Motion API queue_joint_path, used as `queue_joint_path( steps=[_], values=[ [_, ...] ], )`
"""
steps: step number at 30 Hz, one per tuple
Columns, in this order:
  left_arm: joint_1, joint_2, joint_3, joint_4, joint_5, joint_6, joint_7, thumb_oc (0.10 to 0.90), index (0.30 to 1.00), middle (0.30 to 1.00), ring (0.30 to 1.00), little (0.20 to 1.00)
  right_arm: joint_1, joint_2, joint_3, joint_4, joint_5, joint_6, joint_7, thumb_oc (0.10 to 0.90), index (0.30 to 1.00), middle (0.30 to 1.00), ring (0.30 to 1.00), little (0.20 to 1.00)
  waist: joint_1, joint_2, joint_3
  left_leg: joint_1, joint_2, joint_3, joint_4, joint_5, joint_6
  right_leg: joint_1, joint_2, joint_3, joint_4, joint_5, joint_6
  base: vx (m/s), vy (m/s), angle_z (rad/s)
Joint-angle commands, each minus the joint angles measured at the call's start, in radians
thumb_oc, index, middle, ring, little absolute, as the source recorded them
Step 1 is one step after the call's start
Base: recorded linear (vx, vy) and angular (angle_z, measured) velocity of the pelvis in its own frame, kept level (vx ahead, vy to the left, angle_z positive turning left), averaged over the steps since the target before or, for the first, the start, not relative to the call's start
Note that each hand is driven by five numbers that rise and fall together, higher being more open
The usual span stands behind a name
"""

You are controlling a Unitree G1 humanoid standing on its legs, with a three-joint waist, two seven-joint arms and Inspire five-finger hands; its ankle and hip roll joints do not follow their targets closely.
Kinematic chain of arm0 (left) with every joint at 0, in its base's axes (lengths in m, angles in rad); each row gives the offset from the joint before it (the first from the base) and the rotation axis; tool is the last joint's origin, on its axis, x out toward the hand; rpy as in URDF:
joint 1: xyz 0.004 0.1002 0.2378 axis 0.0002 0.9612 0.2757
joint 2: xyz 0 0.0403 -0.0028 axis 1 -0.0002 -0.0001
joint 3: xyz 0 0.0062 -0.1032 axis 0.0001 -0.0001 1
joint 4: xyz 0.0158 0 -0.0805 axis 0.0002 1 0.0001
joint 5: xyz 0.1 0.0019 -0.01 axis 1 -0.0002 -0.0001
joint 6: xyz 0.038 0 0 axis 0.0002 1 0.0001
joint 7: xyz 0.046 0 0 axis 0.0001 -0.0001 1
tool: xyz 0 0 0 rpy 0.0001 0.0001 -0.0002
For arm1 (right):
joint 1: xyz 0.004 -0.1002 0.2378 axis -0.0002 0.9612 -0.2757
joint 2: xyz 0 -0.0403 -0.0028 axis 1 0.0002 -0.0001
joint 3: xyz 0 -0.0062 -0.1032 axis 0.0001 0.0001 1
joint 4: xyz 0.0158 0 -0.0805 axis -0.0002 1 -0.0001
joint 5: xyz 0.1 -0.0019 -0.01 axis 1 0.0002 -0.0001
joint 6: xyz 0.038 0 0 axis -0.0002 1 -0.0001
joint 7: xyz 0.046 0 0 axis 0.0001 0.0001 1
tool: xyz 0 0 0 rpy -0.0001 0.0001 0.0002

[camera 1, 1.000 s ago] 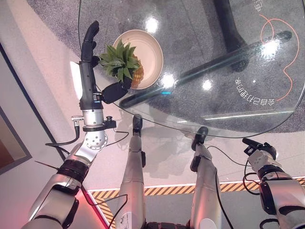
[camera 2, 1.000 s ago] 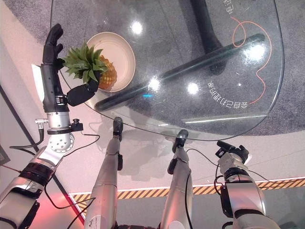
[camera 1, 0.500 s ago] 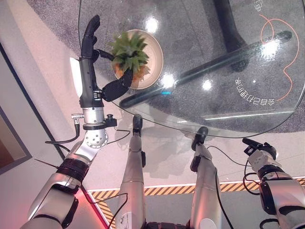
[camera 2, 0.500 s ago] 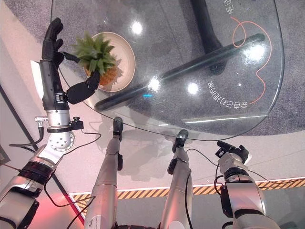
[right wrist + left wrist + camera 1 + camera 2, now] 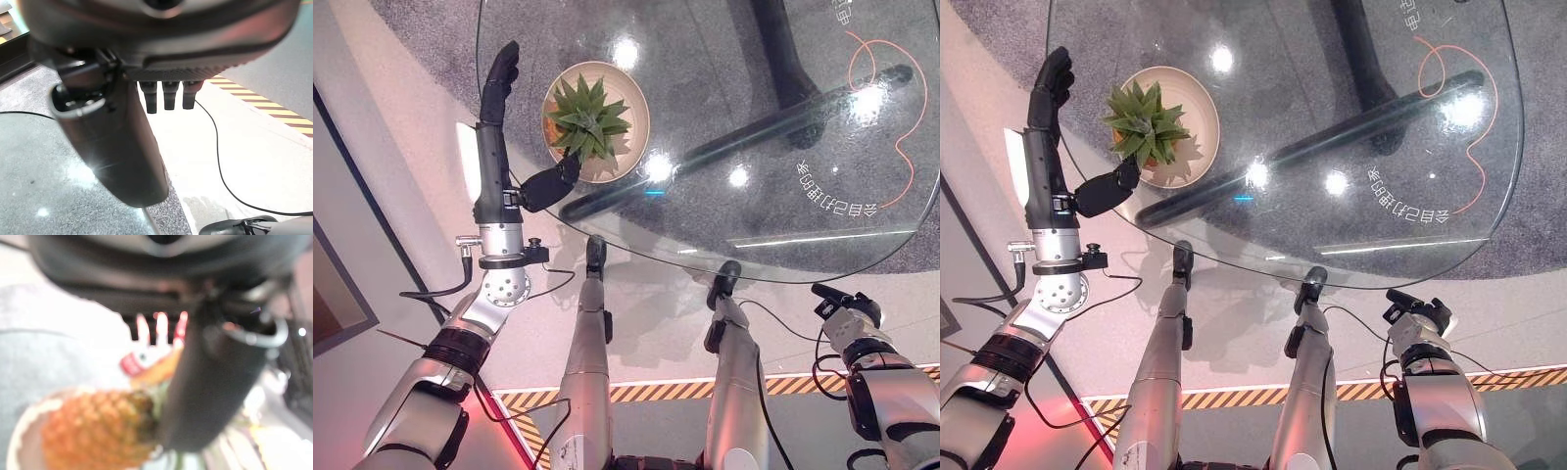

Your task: Pick up the fruit to the plate

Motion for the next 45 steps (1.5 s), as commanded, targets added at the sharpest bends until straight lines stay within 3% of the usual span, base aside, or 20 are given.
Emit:
queue_joint_path(
  steps=[1,27,33,45],
  values=[
    [-0.040,0.003,0.013,-0.070,0.036,-0.066,0.050,0.800,0.900,0.900,0.900,0.900,0.051,-0.079,0.000,0.007,0.014,-0.018,-0.018,0.800,0.900,0.900,0.900,0.900,0.009,0.026,-0.024,0.017,-0.009,0.010,0.074,-0.118,0.074,0.019,0.005,-0.052,-0.064,0.062,-0.034,0.00,0.000,0.00],
    [-0.021,-0.030,0.067,-0.040,-0.035,-0.062,0.061,0.800,0.900,0.900,0.900,0.900,0.046,-0.087,-0.006,0.007,0.012,-0.015,-0.014,0.800,0.900,0.900,0.900,0.900,0.015,0.023,-0.024,0.026,-0.006,0.011,0.049,-0.098,0.068,0.027,-0.003,-0.063,-0.081,0.074,-0.032,0.00,0.000,0.00],
    [0.013,-0.043,0.087,-0.020,-0.111,-0.038,0.025,0.800,0.900,0.900,0.900,0.900,0.058,-0.085,-0.014,0.002,0.013,-0.018,-0.021,0.800,0.900,0.900,0.900,0.900,0.020,0.026,-0.024,0.030,-0.009,0.011,0.050,-0.099,0.069,0.032,-0.005,-0.066,-0.078,0.070,-0.032,0.00,0.000,0.00],
    [0.067,-0.056,0.110,0.039,-0.065,-0.039,0.065,0.800,0.900,0.900,0.900,0.900,0.079,-0.090,-0.023,-0.004,0.012,-0.021,-0.015,0.800,0.900,0.900,0.900,0.900,0.026,0.031,-0.024,0.061,-0.001,0.016,0.042,-0.105,0.064,0.059,-0.013,-0.068,-0.083,0.063,-0.029,0.00,0.002,0.00]
  ],
)
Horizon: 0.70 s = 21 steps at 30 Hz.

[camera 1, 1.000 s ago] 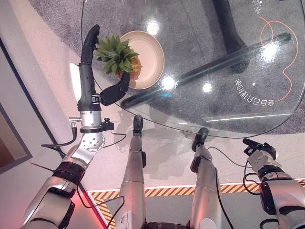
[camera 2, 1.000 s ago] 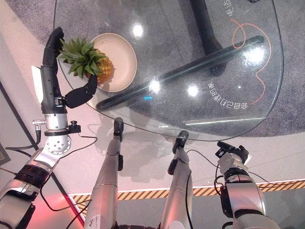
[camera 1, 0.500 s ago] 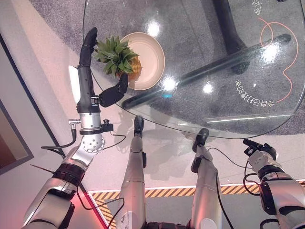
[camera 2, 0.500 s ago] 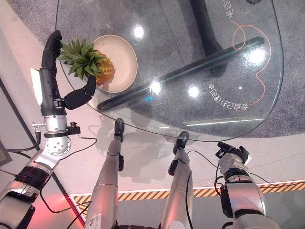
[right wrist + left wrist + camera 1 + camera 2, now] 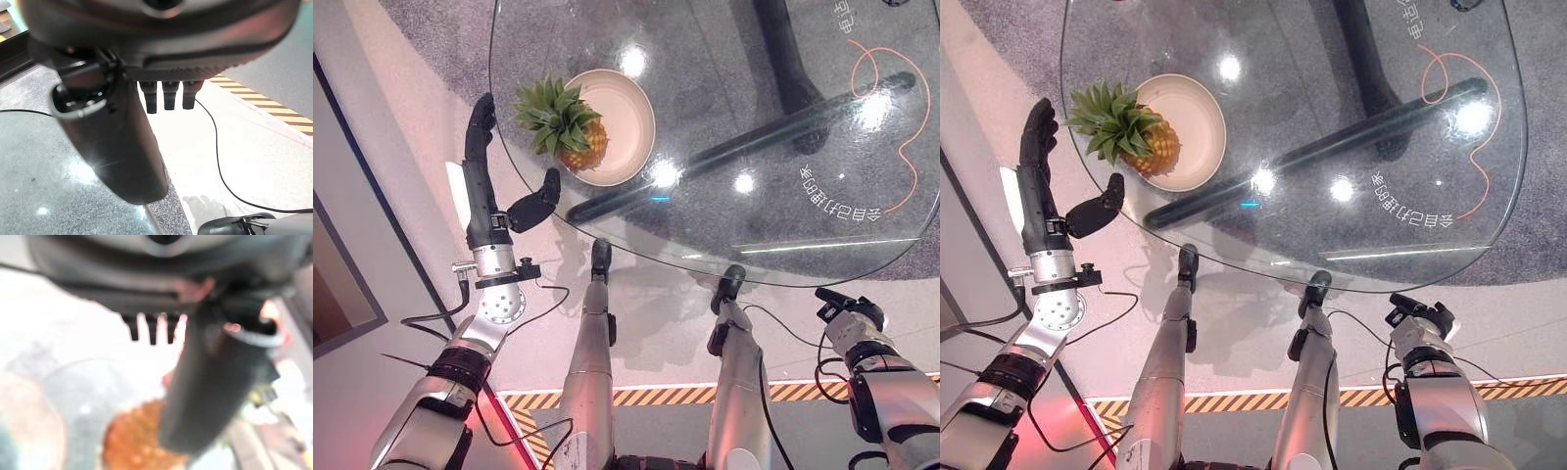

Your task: Pick up the fruit to the plate

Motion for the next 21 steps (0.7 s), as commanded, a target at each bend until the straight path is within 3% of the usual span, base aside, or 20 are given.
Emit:
queue_joint_path(
  steps=[1,7,13,18,21],
  values=[
    [-0.052,-0.008,0.064,-0.034,0.031,-0.065,0.062,0.800,0.900,0.900,0.900,0.900,0.054,-0.085,-0.021,-0.008,0.009,-0.019,-0.014,0.800,0.900,0.900,0.900,0.900,0.006,0.009,-0.023,0.020,-0.001,0.016,0.069,-0.106,0.060,0.028,-0.010,-0.065,-0.083,0.072,-0.031,-0.03,0.012,0.00],
    [-0.041,-0.005,0.061,-0.020,0.023,-0.053,0.056,0.800,0.900,0.900,0.900,0.900,0.056,-0.093,-0.022,-0.003,0.007,-0.017,-0.013,0.800,0.900,0.900,0.900,0.900,0.011,0.015,-0.023,0.038,0.003,0.019,0.070,-0.113,0.057,0.044,-0.016,-0.068,-0.079,0.064,-0.028,-0.01,0.003,0.00],
    [-0.020,-0.012,0.060,0.029,-0.080,0.022,0.001,0.800,0.900,0.900,0.900,0.900,0.075,-0.083,-0.020,-0.004,-0.020,-0.035,0.051,0.800,0.900,0.900,0.900,0.900,0.010,0.013,-0.023,0.074,0.006,0.025,0.055,-0.114,0.054,0.077,-0.014,-0.067,-0.090,0.061,-0.030,0.00,0.000,0.00],
    [0.099,-0.061,0.125,0.108,-0.222,0.113,-0.156,0.800,0.900,0.900,0.900,0.900,0.184,-0.008,-0.005,-0.089,-0.116,-0.123,0.211,0.800,0.900,0.900,0.900,0.900,0.005,-0.010,-0.023,0.232,0.014,0.049,-0.023,-0.099,0.048,0.220,-0.010,-0.064,-0.159,0.080,-0.019,0.00,-0.002,-0.01],
    [0.154,-0.091,0.159,0.187,-0.295,0.124,-0.250,0.800,0.900,0.900,0.900,0.900,0.246,0.020,-0.012,-0.111,-0.168,-0.127,0.235,0.800,0.900,0.900,0.900,0.900,-0.001,-0.017,-0.023,0.325,0.017,0.061,-0.066,-0.088,0.044,0.308,-0.010,-0.059,-0.195,0.087,-0.014,0.03,0.021,-0.01]
  ],
)
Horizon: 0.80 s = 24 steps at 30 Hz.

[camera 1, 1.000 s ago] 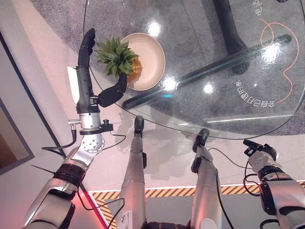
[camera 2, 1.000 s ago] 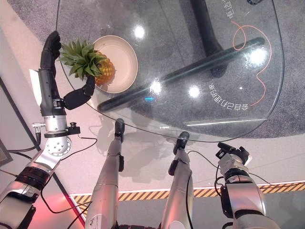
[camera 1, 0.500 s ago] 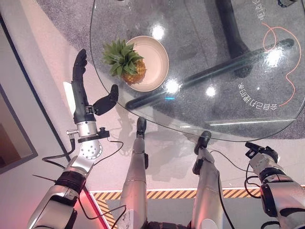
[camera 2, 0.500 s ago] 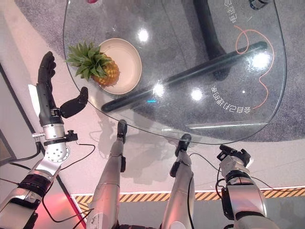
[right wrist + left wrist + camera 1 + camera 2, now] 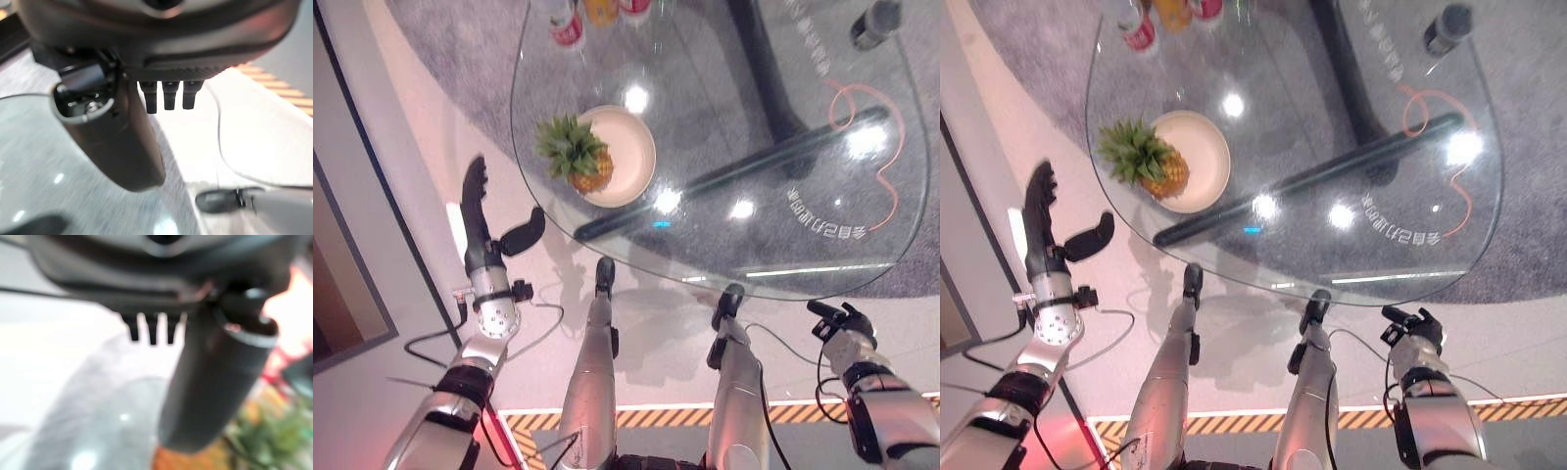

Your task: Pick up the fruit to the plate

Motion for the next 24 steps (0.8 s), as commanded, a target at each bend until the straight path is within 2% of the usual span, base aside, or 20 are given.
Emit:
queue_joint_path(
  steps=[1,3,4,6,9,13,17,18,20,21,23,24],
  values=[
    [0.039,0.000,0.083,0.064,-0.136,-0.022,-0.117,0.800,0.900,0.900,0.900,0.900,0.078,-0.026,-0.022,-0.006,-0.107,-0.058,0.044,0.800,0.900,0.900,0.900,0.900,0.000,-0.029,-0.023,0.108,0.012,0.044,0.008,-0.081,0.045,0.081,-0.016,-0.038,-0.089,0.077,-0.024,0.07,0.067,-0.04],
    [0.080,-0.026,0.112,0.146,-0.205,-0.004,-0.233,0.800,0.900,0.900,0.900,0.900,0.137,-0.007,-0.029,-0.001,-0.177,-0.052,0.076,0.800,0.900,0.900,0.900,0.900,-0.010,-0.031,-0.041,0.194,0.016,0.055,-0.030,-0.075,0.043,0.168,-0.014,-0.027,-0.128,0.081,-0.023,0.18,0.084,-0.07],
    [0.118,-0.042,0.127,0.208,-0.227,0.038,-0.319,0.800,0.900,0.900,0.900,0.900,0.191,0.011,-0.026,0.014,-0.217,-0.048,0.087,0.800,0.900,0.900,0.900,0.900,-0.020,-0.028,-0.092,0.252,0.023,0.063,-0.061,-0.073,0.041,0.230,-0.006,-0.016,-0.161,0.081,-0.024,0.25,0.092,-0.02],
    [0.144,-0.064,0.134,0.271,-0.253,0.105,-0.402,0.800,0.900,0.900,0.900,0.900,0.233,0.033,-0.026,0.035,-0.271,-0.040,0.111,0.800,0.900,0.900,0.900,0.900,-0.031,-0.029,-0.144,0.296,0.028,0.072,-0.088,-0.068,0.038,0.280,0.000,-0.011,-0.193,0.083,-0.026,0.25,0.069,-0.06],
    [0.181,-0.094,0.143,0.343,-0.235,0.142,-0.457,0.800,0.900,0.900,0.900,0.900,0.286,0.068,-0.020,0.060,-0.326,-0.014,0.123,0.800,0.900,0.900,0.900,0.900,-0.040,-0.034,-0.207,0.351,0.036,0.080,-0.111,-0.061,0.035,0.339,0.005,-0.015,-0.220,0.085,-0.028,0.25,0.021,-0.01],
    [0.229,-0.126,0.147,0.452,-0.128,0.208,-0.505,0.800,0.900,0.900,0.900,0.900,0.360,0.114,-0.010,0.119,-0.404,0.040,0.156,0.800,0.900,0.900,0.900,0.900,-0.049,-0.034,-0.313,0.442,0.053,0.092,-0.140,-0.063,0.029,0.427,0.013,-0.020,-0.248,0.076,-0.031,0.30,0.028,0.01],
    [0.255,-0.147,0.118,0.528,-0.033,0.242,-0.534,0.800,0.900,0.900,0.900,0.900,0.390,0.142,0.000,0.155,-0.429,0.079,0.166,0.800,0.900,0.900,0.900,0.900,-0.054,-0.030,-0.375,0.488,0.058,0.095,-0.148,-0.074,0.030,0.471,0.018,-0.019,-0.247,0.060,-0.032,0.25,0.029,-0.06],
    [0.261,-0.151,0.117,0.560,-0.030,0.283,-0.554,0.800,0.900,0.900,0.900,0.900,0.396,0.146,-0.003,0.166,-0.447,0.094,0.181,0.800,0.900,0.900,0.900,0.900,-0.059,-0.028,-0.395,0.507,0.059,0.096,-0.150,-0.081,0.030,0.489,0.020,-0.016,-0.245,0.051,-0.033,0.21,0.037,-0.02],
    [0.266,-0.155,0.121,0.586,-0.029,0.310,-0.570,0.800,0.900,0.900,0.900,0.900,0.398,0.152,0.000,0.177,-0.471,0.100,0.188,0.800,0.900,0.900,0.900,0.900,-0.062,-0.028,-0.408,0.523,0.061,0.098,-0.152,-0.086,0.030,0.503,0.022,-0.013,-0.245,0.044,-0.034,0.16,0.032,-0.02],
    [0.270,-0.161,0.125,0.612,-0.016,0.352,-0.596,0.800,0.900,0.900,0.900,0.900,0.400,0.162,0.006,0.192,-0.495,0.105,0.200,0.800,0.900,0.900,0.900,0.900,-0.065,-0.028,-0.420,0.538,0.062,0.101,-0.156,-0.091,0.031,0.517,0.025,-0.010,-0.248,0.039,-0.034,0.13,0.027,-0.05],
    [0.272,-0.166,0.122,0.630,0.017,0.371,-0.611,0.800,0.900,0.900,0.900,0.900,0.401,0.171,0.016,0.203,-0.504,0.108,0.202,0.800,0.900,0.900,0.900,0.900,-0.068,-0.027,-0.430,0.550,0.061,0.101,-0.156,-0.098,0.031,0.528,0.027,-0.010,-0.250,0.036,-0.035,0.12,0.024,-0.08],
    [0.276,-0.173,0.114,0.642,0.019,0.405,-0.624,0.800,0.900,0.900,0.900,0.900,0.403,0.176,0.024,0.205,-0.518,0.115,0.207,0.800,0.900,0.900,0.900,0.900,-0.070,-0.027,-0.437,0.559,0.062,0.103,-0.156,-0.102,0.031,0.538,0.028,-0.010,-0.251,0.033,-0.035,0.11,0.023,-0.03]
  ],
)
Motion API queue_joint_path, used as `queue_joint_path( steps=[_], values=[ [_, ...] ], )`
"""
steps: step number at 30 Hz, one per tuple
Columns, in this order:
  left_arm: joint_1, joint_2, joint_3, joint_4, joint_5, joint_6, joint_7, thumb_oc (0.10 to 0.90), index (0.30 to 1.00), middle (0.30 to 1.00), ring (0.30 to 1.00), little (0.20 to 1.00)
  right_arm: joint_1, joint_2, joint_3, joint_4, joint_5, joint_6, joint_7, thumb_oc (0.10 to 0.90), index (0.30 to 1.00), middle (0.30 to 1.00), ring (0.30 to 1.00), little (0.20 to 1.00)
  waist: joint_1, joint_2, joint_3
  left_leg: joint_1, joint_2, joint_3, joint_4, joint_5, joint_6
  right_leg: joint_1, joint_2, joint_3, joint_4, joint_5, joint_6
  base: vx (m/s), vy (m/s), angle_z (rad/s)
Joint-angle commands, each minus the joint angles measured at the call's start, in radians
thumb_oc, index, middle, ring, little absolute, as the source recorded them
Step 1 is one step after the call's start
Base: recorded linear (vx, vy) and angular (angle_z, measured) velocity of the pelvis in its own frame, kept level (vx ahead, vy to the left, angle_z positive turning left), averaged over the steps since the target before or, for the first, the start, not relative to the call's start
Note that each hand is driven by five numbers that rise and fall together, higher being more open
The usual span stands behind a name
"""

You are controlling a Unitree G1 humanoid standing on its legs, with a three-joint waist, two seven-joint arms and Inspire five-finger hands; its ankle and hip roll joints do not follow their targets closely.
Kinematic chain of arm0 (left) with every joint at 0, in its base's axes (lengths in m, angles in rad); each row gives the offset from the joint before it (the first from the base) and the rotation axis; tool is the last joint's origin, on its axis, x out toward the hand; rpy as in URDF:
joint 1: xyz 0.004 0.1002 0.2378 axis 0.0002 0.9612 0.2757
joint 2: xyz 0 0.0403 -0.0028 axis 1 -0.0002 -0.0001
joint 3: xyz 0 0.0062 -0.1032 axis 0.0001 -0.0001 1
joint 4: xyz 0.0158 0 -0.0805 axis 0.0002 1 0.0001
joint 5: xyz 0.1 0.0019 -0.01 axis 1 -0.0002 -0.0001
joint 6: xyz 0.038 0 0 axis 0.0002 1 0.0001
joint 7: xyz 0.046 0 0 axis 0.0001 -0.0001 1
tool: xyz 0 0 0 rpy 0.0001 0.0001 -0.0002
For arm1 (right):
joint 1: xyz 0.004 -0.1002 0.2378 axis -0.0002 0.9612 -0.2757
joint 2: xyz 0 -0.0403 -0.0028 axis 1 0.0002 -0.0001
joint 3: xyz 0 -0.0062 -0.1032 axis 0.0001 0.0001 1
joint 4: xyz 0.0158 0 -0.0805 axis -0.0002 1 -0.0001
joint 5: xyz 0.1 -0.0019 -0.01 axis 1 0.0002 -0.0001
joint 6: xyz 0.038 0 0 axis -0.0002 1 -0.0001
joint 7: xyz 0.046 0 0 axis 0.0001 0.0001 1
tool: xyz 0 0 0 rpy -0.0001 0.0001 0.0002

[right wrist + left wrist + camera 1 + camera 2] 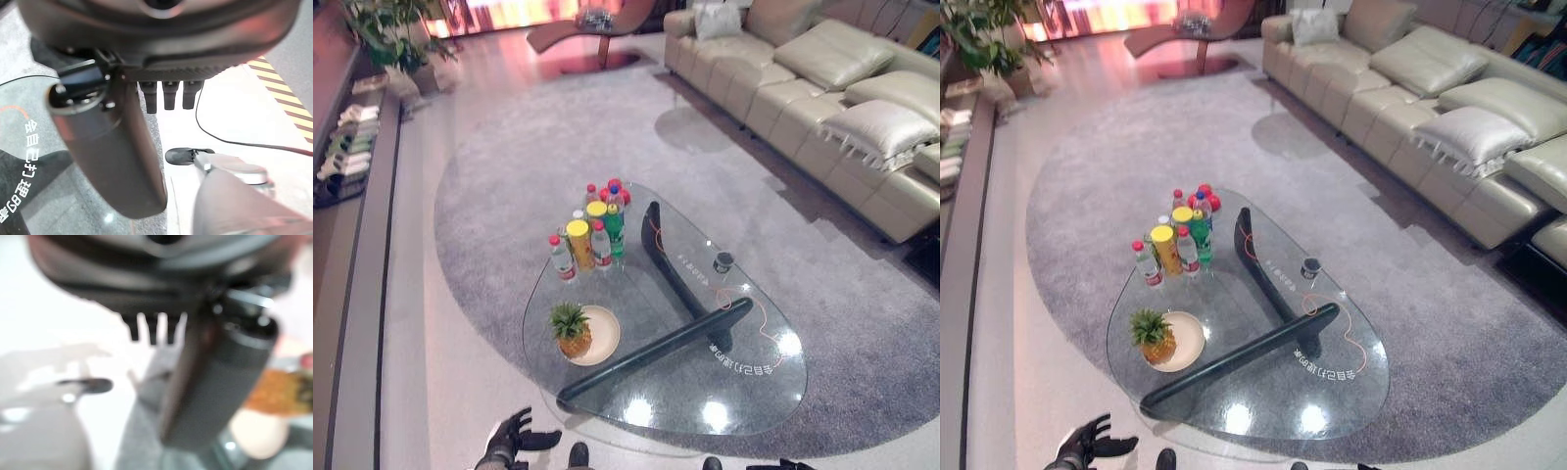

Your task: Pick up the fruit to the plate

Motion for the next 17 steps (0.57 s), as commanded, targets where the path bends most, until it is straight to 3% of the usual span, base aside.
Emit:
queue_joint_path(
  steps=[1,6,17],
  values=[
    [-0.045,0.006,0.007,0.062,0.055,0.049,-0.031,0.800,0.900,0.900,0.900,0.900,-0.035,-0.026,0.020,0.043,-0.057,0.015,0.014,0.800,0.900,0.900,0.900,0.900,0.017,0.012,0.035,0.058,0.030,0.031,0.006,-0.025,0.043,-0.013,-0.010,0.016,0.039,0.029,-0.042,0.10,0.021,0.01],
    [-0.049,0.002,-0.001,0.086,0.062,0.099,-0.076,0.800,0.900,0.900,0.900,0.900,-0.031,-0.015,0.031,0.058,-0.084,0.026,0.021,0.800,0.900,0.900,0.900,0.900,0.010,0.016,0.018,0.079,0.028,0.028,0.006,-0.037,0.045,0.007,-0.008,0.021,0.048,0.013,-0.044,0.08,0.015,-0.01],
    [-0.049,0.000,-0.014,0.095,0.063,0.126,-0.093,0.800,0.900,0.900,0.900,0.900,-0.028,-0.012,0.040,0.074,-0.090,0.033,0.030,0.800,0.900,0.900,0.900,0.900,0.006,0.023,0.003,0.097,0.026,0.022,0.006,-0.048,0.048,0.024,-0.013,0.024,0.045,0.011,-0.041,0.02,0.006,0.00]
  ],
)
